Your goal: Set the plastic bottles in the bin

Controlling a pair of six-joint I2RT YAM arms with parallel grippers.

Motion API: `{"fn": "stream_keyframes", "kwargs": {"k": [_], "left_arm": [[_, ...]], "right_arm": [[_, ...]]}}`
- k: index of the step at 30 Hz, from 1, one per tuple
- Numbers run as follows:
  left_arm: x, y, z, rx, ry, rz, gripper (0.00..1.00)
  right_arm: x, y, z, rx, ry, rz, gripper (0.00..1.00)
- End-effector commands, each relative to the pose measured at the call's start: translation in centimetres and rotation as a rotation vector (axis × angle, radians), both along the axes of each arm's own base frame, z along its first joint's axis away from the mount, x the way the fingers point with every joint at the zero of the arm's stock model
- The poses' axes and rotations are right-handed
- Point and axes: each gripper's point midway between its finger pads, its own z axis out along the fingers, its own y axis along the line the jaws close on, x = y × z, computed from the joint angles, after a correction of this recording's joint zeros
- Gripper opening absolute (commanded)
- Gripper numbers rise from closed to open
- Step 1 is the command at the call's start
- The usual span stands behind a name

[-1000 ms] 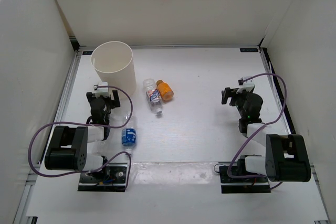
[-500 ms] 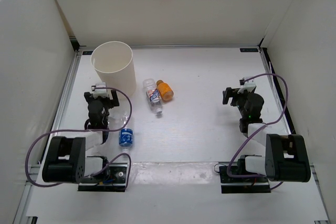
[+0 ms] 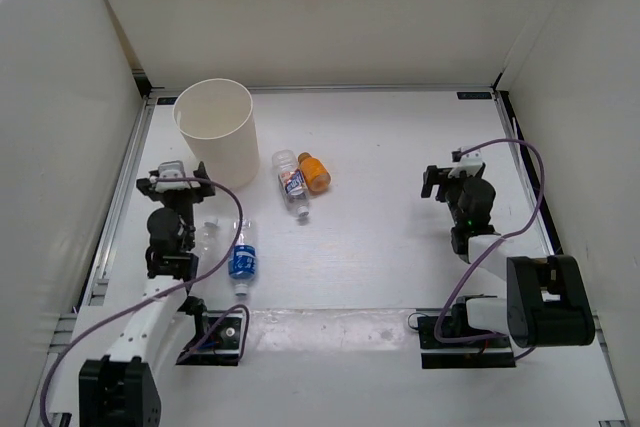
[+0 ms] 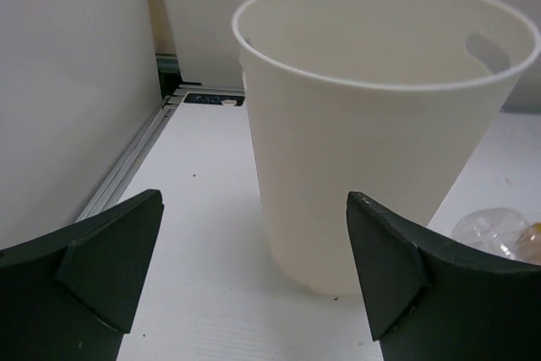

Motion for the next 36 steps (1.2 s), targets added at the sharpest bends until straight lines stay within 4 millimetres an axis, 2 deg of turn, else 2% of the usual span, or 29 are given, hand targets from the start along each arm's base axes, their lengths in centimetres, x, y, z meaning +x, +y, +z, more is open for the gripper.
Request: {"fn": "stream_keyframes", "kwargs": {"k": [1, 2, 3, 4, 5, 6, 7, 8, 9, 10, 11, 12, 13, 14, 15, 17, 18, 19, 23, 25, 28, 36], "left_arm": [[-1.3, 1.3, 2.7, -0.123, -0.057, 0.074, 1.00], [-1.9, 1.6, 2.9, -0.151, -0.051, 0.089, 1.00], [-2.4, 1.6, 4.2, -0.178, -0.056, 0.089, 1.00], [-2.7, 1.7, 4.6, -0.182, -0.050, 0.100, 1.00], [-3.4, 1.5, 3.6, -0.189, 0.015, 0.091, 1.00], [-4.8, 1.3, 5.2, -0.165, 0.070, 0.077, 1.00], [-5.7, 0.5, 3.3, -0.127, 0.196, 0.034, 1.00], [-6.3, 0.6, 3.3, -0.118, 0.229, 0.038, 1.00], [-7.4, 0.9, 4.9, -0.188, 0.235, 0.072, 1.00], [-9.4, 2.5, 2.3, -0.338, 0.338, 0.228, 1.00], [-10.2, 2.7, 3.3, -0.321, 0.362, 0.239, 1.00], [-10.5, 2.0, 2.1, -0.269, 0.454, 0.190, 1.00], [-11.1, 1.8, 2.1, -0.241, 0.502, 0.177, 1.00], [-11.0, 1.9, 0.9, -0.265, 0.565, 0.205, 1.00], [-11.6, 1.9, -1.4, -0.262, 0.700, 0.229, 1.00], [-10.3, 0.8, -2.4, -0.271, 0.805, 0.173, 1.00], [-9.7, 0.5, -4.7, -0.275, 0.931, 0.182, 1.00], [-9.0, 0.2, -4.0, -0.289, 0.926, 0.175, 1.00], [-8.5, -0.3, -4.3, -0.398, 0.952, 0.223, 1.00], [-8.0, -1.1, -5.9, -0.478, 0.985, 0.234, 1.00], [-8.8, -1.3, -8.5, -0.523, 1.090, 0.284, 1.00], [-10.3, -1.0, -11.9, -0.483, 1.251, 0.344, 1.00]], "right_arm": [[0.6, -0.8, 2.6, -0.010, -0.096, -0.068, 0.90], [0.6, -0.6, 2.9, -0.014, -0.107, -0.068, 0.90], [0.5, -0.7, 2.7, -0.015, -0.106, -0.079, 0.90], [0.3, -0.7, 2.6, -0.017, -0.105, -0.080, 0.90], [0.4, -0.7, 2.7, -0.018, -0.114, -0.080, 0.90], [0.4, -0.7, 2.8, -0.017, -0.117, -0.081, 0.90], [0.4, -0.7, 2.9, -0.018, -0.120, -0.083, 0.90], [0.3, -0.7, 2.7, -0.020, -0.112, -0.078, 0.90], [0.2, -0.4, 2.8, -0.017, -0.115, -0.052, 0.90], [0.2, -0.6, 2.8, -0.019, -0.115, -0.056, 0.90], [0.2, -0.5, 2.8, -0.019, -0.117, -0.055, 0.90], [0.3, -0.4, 2.8, -0.020, -0.119, -0.052, 0.90], [0.3, -0.4, 2.9, -0.021, -0.120, -0.053, 0.90], [0.4, -0.4, 2.8, -0.021, -0.117, -0.048, 0.90], [0.6, -0.7, 2.9, -0.023, -0.116, -0.051, 0.90], [0.8, -0.1, 2.7, -0.015, -0.096, -0.001, 0.90], [1.0, -0.5, 2.9, -0.014, -0.099, -0.004, 0.90], [1.0, -0.6, 2.7, -0.010, -0.092, 0.005, 0.90], [1.0, -0.4, 2.7, -0.009, -0.089, -0.011, 0.90], [1.1, -0.6, 2.8, -0.014, -0.097, -0.010, 0.90], [1.2, -0.8, 2.8, 0.001, -0.094, -0.014, 0.90], [1.0, -0.8, 2.7, -0.008, -0.095, -0.030, 0.90]]}}
